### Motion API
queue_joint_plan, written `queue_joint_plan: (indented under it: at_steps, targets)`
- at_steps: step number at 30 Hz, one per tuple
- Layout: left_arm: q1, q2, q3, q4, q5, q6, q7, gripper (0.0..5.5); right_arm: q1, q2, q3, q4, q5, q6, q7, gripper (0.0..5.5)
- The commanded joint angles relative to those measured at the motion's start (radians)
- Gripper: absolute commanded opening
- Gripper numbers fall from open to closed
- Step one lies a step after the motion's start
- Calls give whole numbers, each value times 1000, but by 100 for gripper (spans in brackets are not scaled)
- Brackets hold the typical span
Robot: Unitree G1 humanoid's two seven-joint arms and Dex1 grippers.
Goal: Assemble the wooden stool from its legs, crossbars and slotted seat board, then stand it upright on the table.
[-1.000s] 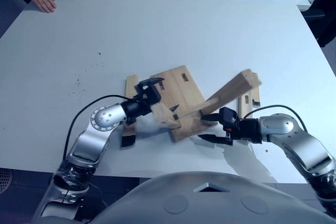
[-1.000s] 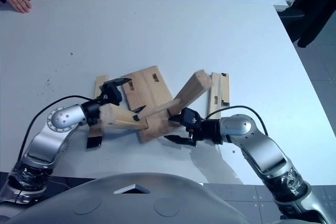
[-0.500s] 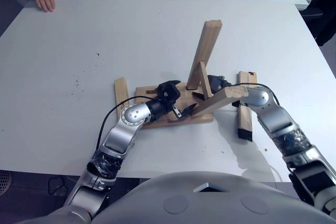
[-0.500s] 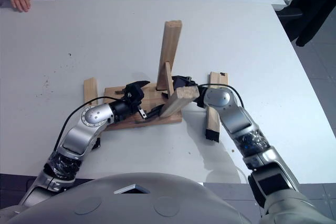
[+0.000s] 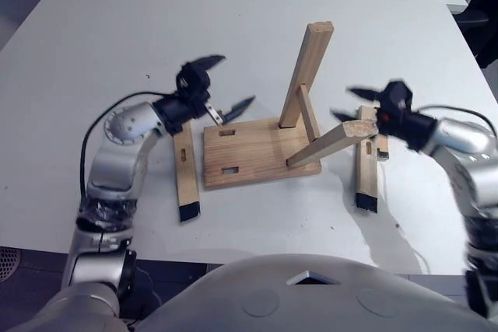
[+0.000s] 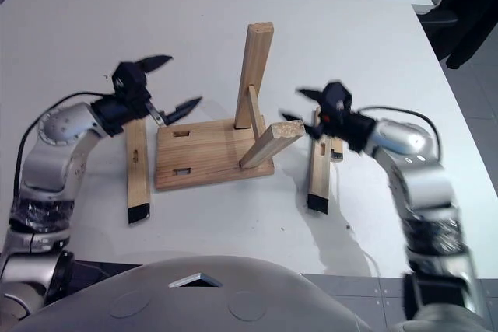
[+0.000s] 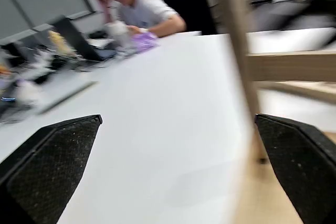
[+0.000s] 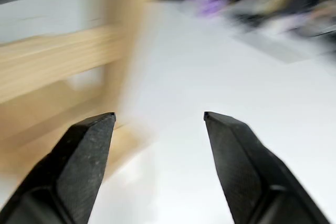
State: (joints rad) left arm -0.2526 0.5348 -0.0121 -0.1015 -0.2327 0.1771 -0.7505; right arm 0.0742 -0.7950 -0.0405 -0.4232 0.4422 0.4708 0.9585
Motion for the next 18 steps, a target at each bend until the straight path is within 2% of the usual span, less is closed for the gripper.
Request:
queue_joint_plan:
  at_steps: [1,3,6,10,13,18]
  targets:
    - [-129,22,-64,339,189,-281,39,540,118,-153,1,-89,55,36,180,313]
    - [-172,23,-101,473,270,-405,62,540,117,-172,31,-108,61,40,215,313]
    - [-228,7,-166,650,366,-560,85,540,82,-146,150,-136,8,37,213,313]
    - [-220,33,-288,791,499,-775,55,540,-2,-62,337,-105,-109,21,170,313]
    - [-218,56,-333,857,541,-877,32,540,-47,-5,437,-13,-246,-62,119,313]
    - [-221,60,-347,860,488,-924,-42,540,-117,99,449,158,-345,-156,11,313]
